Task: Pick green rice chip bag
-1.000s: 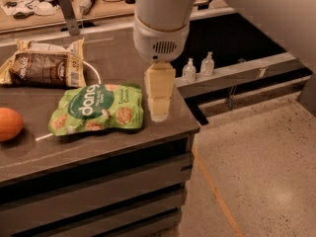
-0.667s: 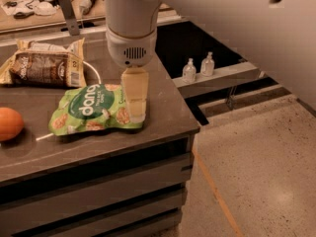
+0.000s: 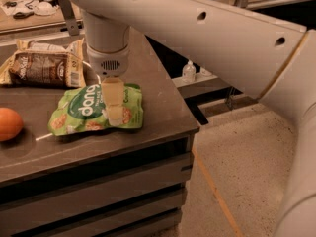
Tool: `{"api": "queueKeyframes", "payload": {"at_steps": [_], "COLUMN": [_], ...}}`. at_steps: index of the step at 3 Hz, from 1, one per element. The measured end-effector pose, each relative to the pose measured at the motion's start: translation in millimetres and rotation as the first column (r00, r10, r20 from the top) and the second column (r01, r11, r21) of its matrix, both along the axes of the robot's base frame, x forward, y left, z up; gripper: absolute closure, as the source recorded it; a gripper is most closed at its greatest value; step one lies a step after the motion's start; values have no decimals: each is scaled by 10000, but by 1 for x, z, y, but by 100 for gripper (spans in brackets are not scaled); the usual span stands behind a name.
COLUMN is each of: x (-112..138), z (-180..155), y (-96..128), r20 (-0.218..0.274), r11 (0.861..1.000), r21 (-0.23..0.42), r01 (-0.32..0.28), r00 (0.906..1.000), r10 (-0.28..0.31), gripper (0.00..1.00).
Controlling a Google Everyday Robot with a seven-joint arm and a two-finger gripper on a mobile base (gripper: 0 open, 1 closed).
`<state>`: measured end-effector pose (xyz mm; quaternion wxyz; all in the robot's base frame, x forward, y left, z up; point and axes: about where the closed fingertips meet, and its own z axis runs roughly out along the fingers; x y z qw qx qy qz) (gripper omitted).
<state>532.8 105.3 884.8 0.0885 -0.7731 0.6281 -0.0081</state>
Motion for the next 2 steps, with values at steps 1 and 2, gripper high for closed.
{"api": "queueKeyframes", "payload": {"at_steps": [1,2], "x": [7,10], "z": [-18,-39], "y": [10,15], "r20": [-69,-274], "r11": [9998,9995], "r21": [201,292], "r01": [-56,-79], "r00": [10000,9996], "r10": [57,87], "gripper": [0,18]}}
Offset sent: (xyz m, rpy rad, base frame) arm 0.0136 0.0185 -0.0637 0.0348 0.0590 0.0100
